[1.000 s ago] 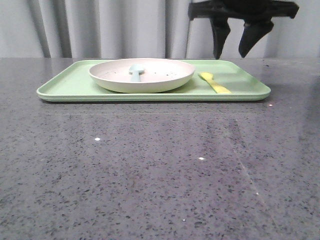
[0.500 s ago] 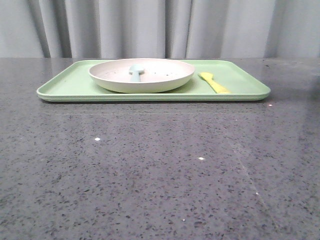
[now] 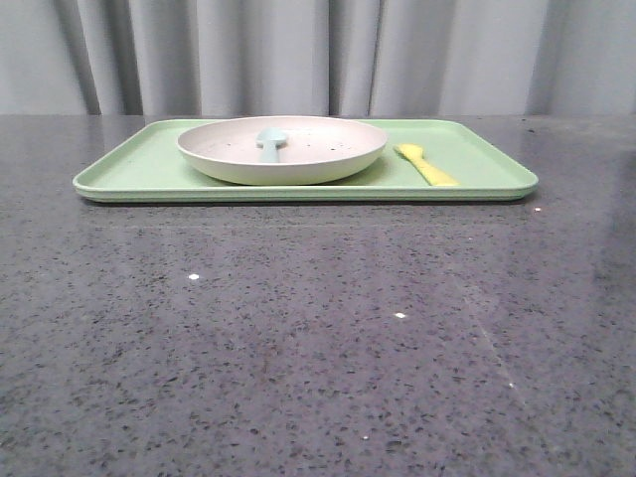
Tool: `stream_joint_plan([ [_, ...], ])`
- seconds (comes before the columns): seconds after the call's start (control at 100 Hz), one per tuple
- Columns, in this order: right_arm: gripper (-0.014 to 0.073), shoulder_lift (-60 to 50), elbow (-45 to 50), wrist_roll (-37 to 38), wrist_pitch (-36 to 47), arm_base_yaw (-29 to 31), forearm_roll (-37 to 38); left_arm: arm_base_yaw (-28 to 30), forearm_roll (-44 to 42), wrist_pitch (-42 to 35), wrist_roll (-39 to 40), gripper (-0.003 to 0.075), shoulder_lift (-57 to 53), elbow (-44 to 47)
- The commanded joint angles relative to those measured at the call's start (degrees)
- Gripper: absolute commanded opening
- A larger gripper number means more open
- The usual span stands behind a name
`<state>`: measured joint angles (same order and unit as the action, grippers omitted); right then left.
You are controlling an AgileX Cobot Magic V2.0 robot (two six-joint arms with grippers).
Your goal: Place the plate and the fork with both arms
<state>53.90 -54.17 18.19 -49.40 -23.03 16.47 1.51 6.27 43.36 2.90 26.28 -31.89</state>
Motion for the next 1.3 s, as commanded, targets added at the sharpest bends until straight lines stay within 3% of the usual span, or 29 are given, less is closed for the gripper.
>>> stream_joint_plan([
  [0.0, 0.0383, -5.1, 1.7, -0.6, 3.7, 0.3, 2.1, 0.2, 0.3, -3.7, 0.4, 0.0492, 0.3, -1.6],
  [0.59, 0.0383, -27.1, 17.1, 3.9, -0.3, 0.4, 6.5, 0.2, 0.3, -3.7, 0.4, 0.0492, 0.3, -1.6],
  [1.13, 0.0379, -29.9, 18.3, 4.5, -0.8, 0.4, 6.5, 0.2, 0.3, -3.8, 0.4, 0.0492, 0.3, -1.6],
  [1.22, 0.0338, -29.9, 18.3, 4.5, -0.8, 0.4, 6.5, 0.2, 0.3, -3.9, 0.4, 0.048, 0.3, -1.6],
  [1.29, 0.0256, -29.9, 18.3, 4.5, -0.8, 0.4, 6.6, 0.2, 0.3, -3.9, 0.4, 0.0434, 0.3, -1.6],
])
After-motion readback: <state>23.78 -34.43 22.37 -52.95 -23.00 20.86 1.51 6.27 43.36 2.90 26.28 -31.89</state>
